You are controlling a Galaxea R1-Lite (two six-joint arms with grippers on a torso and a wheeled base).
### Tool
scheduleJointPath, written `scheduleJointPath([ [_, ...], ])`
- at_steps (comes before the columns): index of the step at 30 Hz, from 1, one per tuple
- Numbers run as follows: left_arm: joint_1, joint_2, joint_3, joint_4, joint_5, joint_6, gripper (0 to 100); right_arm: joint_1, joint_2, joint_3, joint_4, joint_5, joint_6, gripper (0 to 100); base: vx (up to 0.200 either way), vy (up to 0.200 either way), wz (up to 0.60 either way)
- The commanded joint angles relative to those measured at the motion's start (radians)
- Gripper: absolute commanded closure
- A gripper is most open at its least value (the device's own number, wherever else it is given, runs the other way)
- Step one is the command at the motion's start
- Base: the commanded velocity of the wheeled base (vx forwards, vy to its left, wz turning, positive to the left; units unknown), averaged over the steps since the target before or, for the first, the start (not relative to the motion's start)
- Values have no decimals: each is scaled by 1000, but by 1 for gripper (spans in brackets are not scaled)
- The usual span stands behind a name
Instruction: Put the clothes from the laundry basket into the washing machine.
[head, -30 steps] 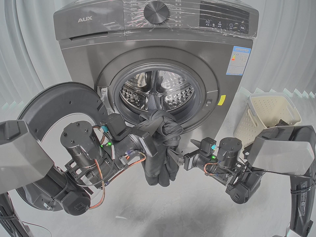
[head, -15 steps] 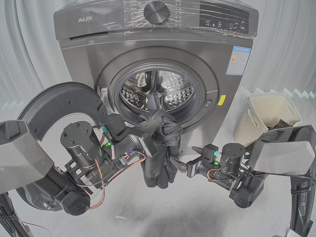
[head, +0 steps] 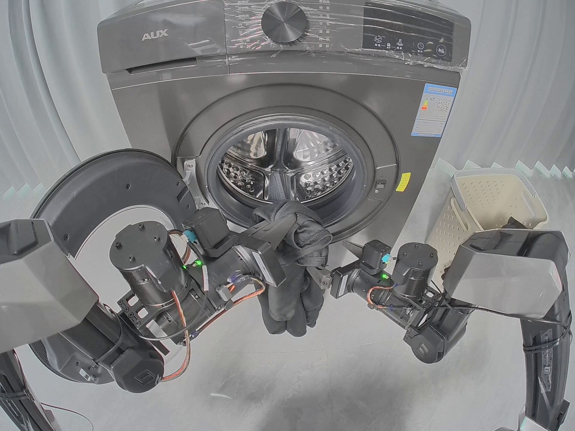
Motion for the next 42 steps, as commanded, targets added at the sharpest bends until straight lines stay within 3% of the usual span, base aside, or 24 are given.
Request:
scheduleJointPath([
  [1, -2, -1, 4, 0, 0, 0, 100, 1, 7, -8, -1, 4, 0, 0, 0, 0, 0],
  [6, -2, -1, 4, 0, 0, 1, 100, 2, 10, -10, -3, 38, 1, 0, 0, 0, 0],
  [7, 0, -1, 4, 0, 0, 1, 100, 4, 15, -11, -3, 41, 1, 100, 0, 0, 0],
  [15, 9, 9, 3, 0, 0, 1, 100, -1, -17, 35, -4, 50, 3, 100, 0, 0, 0],
  [28, 9, 12, 6, 0, 0, 1, 100, -16, -286, 273, -4, 52, 4, 100, 0, 0, 0],
  [35, 11, -5, 18, -2, -1, 21, 100, -30, -367, 372, -3, 16, 9, 100, 0, 0, 0],
  [42, 24, -57, 76, -2, 2, 34, 100, -64, -398, 429, -3, 29, 12, 100, 0, 0, 0],
])
